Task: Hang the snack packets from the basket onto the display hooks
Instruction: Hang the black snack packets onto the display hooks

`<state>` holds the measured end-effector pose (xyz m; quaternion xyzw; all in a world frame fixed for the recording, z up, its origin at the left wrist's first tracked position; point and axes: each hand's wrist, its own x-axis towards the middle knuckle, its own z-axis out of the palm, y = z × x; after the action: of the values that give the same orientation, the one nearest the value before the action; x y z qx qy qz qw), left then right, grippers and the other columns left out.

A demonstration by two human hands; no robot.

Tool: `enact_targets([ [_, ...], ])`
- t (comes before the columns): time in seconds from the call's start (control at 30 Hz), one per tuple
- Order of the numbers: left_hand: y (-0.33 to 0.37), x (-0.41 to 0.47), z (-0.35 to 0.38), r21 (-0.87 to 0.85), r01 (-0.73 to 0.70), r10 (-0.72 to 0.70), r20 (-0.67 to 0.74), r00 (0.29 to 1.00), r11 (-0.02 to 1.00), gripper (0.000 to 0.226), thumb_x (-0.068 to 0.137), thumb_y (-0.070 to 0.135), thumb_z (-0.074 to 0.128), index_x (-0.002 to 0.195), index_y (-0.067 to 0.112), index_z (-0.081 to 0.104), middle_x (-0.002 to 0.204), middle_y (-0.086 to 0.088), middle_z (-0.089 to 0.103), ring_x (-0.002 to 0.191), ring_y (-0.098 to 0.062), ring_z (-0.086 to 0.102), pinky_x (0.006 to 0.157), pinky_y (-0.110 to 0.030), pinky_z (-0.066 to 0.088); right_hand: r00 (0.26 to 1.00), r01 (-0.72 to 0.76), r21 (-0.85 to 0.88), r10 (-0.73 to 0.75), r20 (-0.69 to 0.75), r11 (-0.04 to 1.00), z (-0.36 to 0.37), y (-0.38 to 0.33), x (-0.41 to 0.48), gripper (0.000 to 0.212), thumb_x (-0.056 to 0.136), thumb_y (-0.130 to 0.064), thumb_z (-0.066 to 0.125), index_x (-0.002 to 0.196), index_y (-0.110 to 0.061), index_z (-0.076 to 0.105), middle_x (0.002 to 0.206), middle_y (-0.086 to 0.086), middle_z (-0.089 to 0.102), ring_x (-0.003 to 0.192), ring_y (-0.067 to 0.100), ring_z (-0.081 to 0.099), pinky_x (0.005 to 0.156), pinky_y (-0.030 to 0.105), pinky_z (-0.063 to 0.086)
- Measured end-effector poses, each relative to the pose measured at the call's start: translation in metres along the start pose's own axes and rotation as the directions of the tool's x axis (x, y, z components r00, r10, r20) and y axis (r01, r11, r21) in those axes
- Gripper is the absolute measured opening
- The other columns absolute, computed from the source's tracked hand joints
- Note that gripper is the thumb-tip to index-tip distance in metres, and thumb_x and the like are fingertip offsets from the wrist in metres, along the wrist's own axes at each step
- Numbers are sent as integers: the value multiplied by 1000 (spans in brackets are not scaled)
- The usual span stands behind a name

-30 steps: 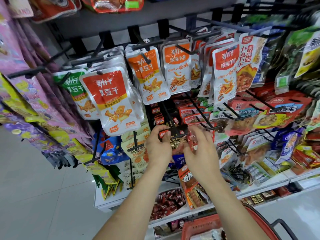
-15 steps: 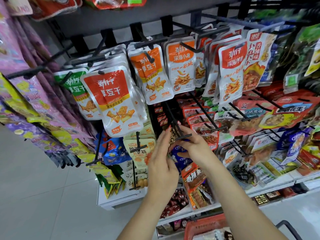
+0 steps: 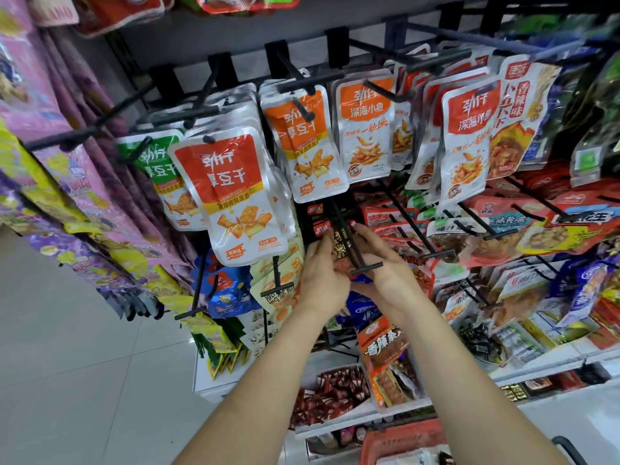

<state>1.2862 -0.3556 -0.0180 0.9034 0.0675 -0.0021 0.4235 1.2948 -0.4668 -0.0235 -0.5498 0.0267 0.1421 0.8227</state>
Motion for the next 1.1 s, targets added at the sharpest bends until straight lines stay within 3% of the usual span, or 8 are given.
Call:
enact_targets([
  [0.23, -3, 5, 0, -25, 63, -61, 53, 997, 998, 78, 91, 2, 47, 152, 35, 11, 155, 3, 27, 142, -17, 27, 116, -35, 27, 995, -12, -230, 35, 98, 973, -9, -5, -3, 49, 94, -7, 54, 134, -36, 52, 127, -12, 62, 116, 14, 59, 96, 41, 53],
  [0.4, -8, -28, 2, -113, 32, -14, 154, 988, 993, 68, 89, -9, 39, 145, 29, 35, 135, 4, 54, 123, -13, 51, 102, -36, 46, 969, -86, -472, 184, 167, 878, -28, -8, -41, 32, 101, -14, 48, 116, -38, 61, 120, -8, 67, 107, 8, 66, 88, 29, 54],
  [0.5, -6, -55, 0, -230, 30, 18, 204, 979, 973, 63, 92, -12, 38, 143, 24, 39, 134, 6, 52, 112, -7, 55, 88, -25, 52, 968, -141, -542, 231, 101, 828, -42, -4, -71, 29, 100, -19, 50, 126, -31, 57, 115, -6, 70, 101, 9, 69, 89, 28, 53],
  [0.6, -9, -84, -1, -213, -41, 81, 184, 980, 976, 49, 95, -5, 42, 132, 25, 53, 121, 9, 60, 105, -5, 60, 93, -27, 51, 981, -165, -559, 193, -8, 812, -54, 4, -105, 27, 100, -17, 51, 125, -22, 59, 109, -2, 72, 97, 13, 70, 79, 23, 56],
  [0.73, -25, -128, -7, -43, -165, 169, 162, 972, 985, 32, 95, 4, 50, 104, 26, 71, 97, 16, 67, 77, 1, 62, 83, -29, 52, 986, -101, -664, -14, -166, 741, -67, 18, -164, 20, 98, -13, 53, 106, -26, 66, 98, -5, 73, 87, 7, 69, 71, 19, 52],
  [0.8, -41, -151, -7, 32, -223, 215, 163, 963, 974, 30, 93, 6, 52, 101, 26, 73, 96, 16, 68, 82, -9, 66, 80, -29, 54, 967, -93, -730, -113, -228, 677, -74, 29, -198, 18, 95, -13, 58, 97, -29, 66, 97, -10, 71, 92, 9, 67, 78, 24, 51],
  [0.9, -73, -186, 1, 23, -240, 232, 186, 955, 970, 24, 92, 9, 57, 100, 25, 74, 91, 17, 69, 82, -6, 67, 79, -29, 54, 945, -130, -831, -186, -269, 541, -87, 52, -251, 15, 94, -14, 61, 102, -25, 67, 93, -12, 68, 87, 9, 65, 73, 12, 47],
  [1.1, -111, -249, 40, 31, -230, 212, 287, 934, 973, 19, 89, 13, 62, 100, 24, 74, 77, 13, 66, 71, -11, 63, 68, -26, 47, 911, -311, -895, -169, -377, 321, -124, 104, -337, 22, 93, -16, 57, 107, -26, 70, 95, -7, 73, 83, 12, 67, 78, 30, 51],
])
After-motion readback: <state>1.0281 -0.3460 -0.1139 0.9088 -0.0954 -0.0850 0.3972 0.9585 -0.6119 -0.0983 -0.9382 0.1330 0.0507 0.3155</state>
